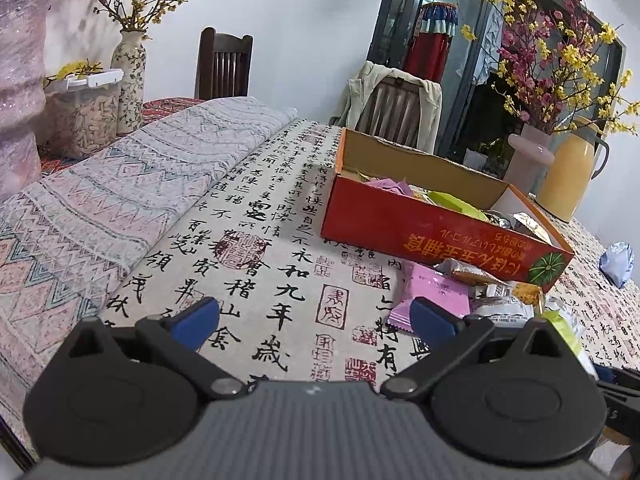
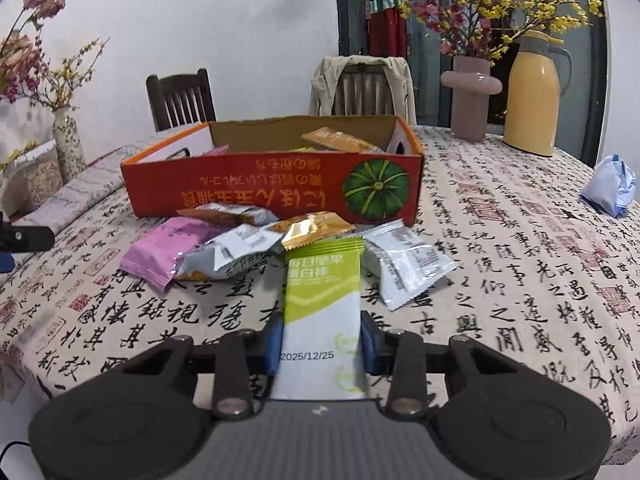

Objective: Organize snacks
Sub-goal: 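Grasp the white-and-green bar packet with the right tool and lift it, then grasp the pink packet with the left tool while the right tool holds its packet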

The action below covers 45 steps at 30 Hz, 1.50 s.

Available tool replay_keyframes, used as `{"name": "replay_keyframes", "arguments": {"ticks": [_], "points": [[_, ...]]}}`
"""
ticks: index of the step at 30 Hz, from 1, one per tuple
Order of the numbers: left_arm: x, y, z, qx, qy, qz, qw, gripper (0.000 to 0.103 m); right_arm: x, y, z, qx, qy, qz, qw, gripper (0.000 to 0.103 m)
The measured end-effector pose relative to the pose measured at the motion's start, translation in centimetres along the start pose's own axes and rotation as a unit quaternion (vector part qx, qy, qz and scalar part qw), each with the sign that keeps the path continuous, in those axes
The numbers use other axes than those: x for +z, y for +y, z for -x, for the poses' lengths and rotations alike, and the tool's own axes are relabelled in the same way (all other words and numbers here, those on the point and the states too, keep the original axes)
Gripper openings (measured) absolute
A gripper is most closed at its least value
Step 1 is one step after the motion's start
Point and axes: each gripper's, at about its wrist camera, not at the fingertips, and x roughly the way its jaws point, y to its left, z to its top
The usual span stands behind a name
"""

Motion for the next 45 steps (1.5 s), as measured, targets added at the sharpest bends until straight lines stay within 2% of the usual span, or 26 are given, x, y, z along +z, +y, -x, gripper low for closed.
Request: {"name": "replay_keyframes", "arguments": {"ticks": [10,19,25,32,34,36,38,41,45], "points": [[0.4,-2.5,-1.7,-0.012,0.019,-0.023,0.9995,0.103,1.4,-2.8,2.2,0.008,-0.083,-0.021,0.996,0.037],[1.0,-6.5,-4.9,-0.026,0.044,-0.058,0.9970,0.103,2.6,-4.5,0.0,0.009,-0.103,-0.031,0.994,0.037],[1.0,-8.5,-6.8,-0.024,0.059,-0.071,0.9954,0.103,3.9,-5.1,-1.8,0.009,-0.132,-0.024,0.991,0.037],[0.9,-9.9,-8.7,-0.018,0.070,-0.087,0.9936,0.103,3.8,-5.4,-3.4,0.025,-0.141,-0.026,0.989,0.037],[0.8,-10.3,-9.3,-0.016,0.074,-0.092,0.9929,0.100,3.7,-5.5,-3.4,0.030,-0.144,-0.027,0.989,0.037],[0.8,-10.5,-9.8,-0.018,0.085,-0.092,0.9919,0.083,3.6,-5.3,-3.4,0.031,-0.143,-0.025,0.989,0.037],[0.7,-10.7,-10.1,-0.018,0.088,-0.095,0.9915,0.078,3.5,-5.2,-3.4,0.033,-0.144,-0.021,0.989,0.037],[0.7,-10.9,-10.1,-0.023,0.086,-0.102,0.9909,0.063,3.4,-5.1,-3.4,0.036,-0.145,-0.017,0.989,0.037],[0.8,-10.8,-9.9,-0.026,0.084,-0.101,0.9910,0.062,3.4,-5.1,-3.3,0.037,-0.148,-0.015,0.988,0.037]]}}
